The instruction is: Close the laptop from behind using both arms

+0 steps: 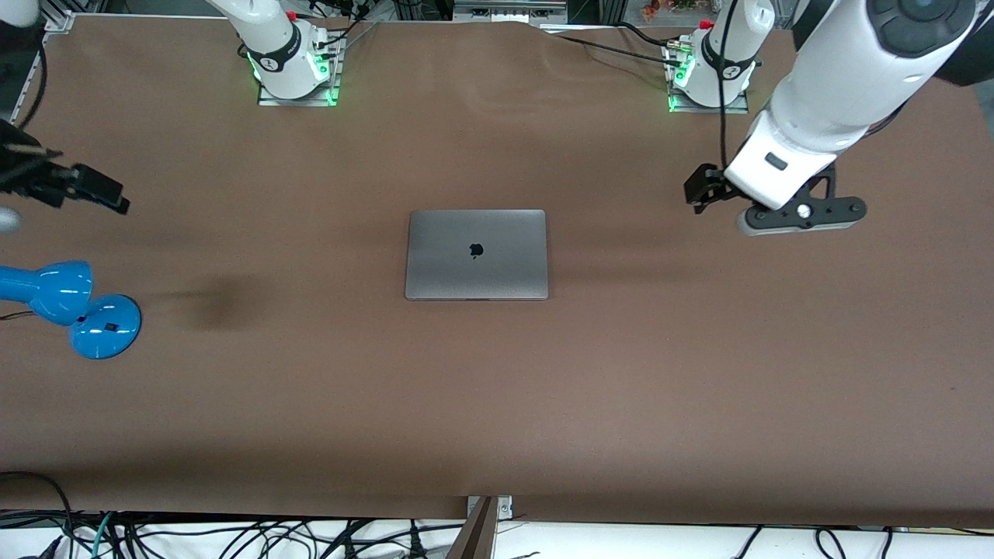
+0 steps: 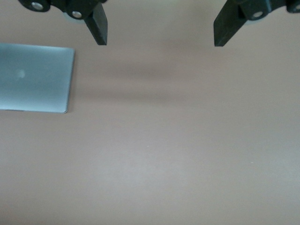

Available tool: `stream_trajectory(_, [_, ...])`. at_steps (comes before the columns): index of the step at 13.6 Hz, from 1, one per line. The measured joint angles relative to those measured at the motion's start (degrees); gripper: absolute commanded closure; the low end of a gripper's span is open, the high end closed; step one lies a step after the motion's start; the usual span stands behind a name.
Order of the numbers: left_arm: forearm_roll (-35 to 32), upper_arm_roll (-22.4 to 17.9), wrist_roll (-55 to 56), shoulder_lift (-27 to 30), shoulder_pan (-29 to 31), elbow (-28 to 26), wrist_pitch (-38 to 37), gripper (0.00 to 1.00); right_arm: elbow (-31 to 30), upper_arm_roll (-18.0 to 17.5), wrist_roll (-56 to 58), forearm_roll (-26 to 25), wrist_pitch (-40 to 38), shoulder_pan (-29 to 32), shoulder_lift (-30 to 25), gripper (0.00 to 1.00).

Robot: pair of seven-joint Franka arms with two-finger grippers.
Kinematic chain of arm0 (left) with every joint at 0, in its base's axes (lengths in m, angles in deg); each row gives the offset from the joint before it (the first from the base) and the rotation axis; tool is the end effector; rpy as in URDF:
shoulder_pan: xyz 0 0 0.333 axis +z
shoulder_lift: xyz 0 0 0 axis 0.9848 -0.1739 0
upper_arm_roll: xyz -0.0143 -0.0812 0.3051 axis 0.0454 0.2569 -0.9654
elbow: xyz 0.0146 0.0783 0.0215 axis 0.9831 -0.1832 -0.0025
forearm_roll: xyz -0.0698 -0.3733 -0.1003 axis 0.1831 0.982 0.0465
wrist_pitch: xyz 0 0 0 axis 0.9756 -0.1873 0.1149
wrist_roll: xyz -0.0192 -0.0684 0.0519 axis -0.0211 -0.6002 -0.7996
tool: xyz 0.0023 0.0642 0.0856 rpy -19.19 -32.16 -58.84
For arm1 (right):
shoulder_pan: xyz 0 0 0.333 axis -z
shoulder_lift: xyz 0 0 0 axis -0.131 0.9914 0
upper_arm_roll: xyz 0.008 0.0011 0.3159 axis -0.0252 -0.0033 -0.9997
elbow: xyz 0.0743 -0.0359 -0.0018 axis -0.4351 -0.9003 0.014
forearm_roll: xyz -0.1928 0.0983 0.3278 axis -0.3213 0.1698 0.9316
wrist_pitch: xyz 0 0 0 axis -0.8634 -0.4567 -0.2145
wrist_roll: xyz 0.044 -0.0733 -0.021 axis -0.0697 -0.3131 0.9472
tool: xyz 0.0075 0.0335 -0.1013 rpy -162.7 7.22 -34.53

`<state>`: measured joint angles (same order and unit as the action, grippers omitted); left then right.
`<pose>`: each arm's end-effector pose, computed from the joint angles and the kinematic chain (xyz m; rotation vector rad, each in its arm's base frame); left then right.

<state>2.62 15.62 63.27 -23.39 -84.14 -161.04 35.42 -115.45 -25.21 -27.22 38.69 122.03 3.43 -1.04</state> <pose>0.5597 -0.1860 0.5927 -3.0741 -0.1194 0.1080 0.5542 -0.0380 0.5970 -3.1310 0.1722 0.0800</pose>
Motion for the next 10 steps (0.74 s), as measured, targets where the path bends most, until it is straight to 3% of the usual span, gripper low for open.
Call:
stream_trajectory(7, [5.1, -10.0, -10.4, 12.1, -1.3, -15.4, 2.2, 0.00, -2.6, -2.9, 0.5, 0.0, 0.2, 2.7, -1.7, 0.00])
stream_trajectory(10, [5.4, -13.3, -15.0, 15.3, -2.8, -17.9, 2.3, 0.00, -2.6, -3.3, 0.5, 0.0, 0.9, 2.7, -1.1, 0.00])
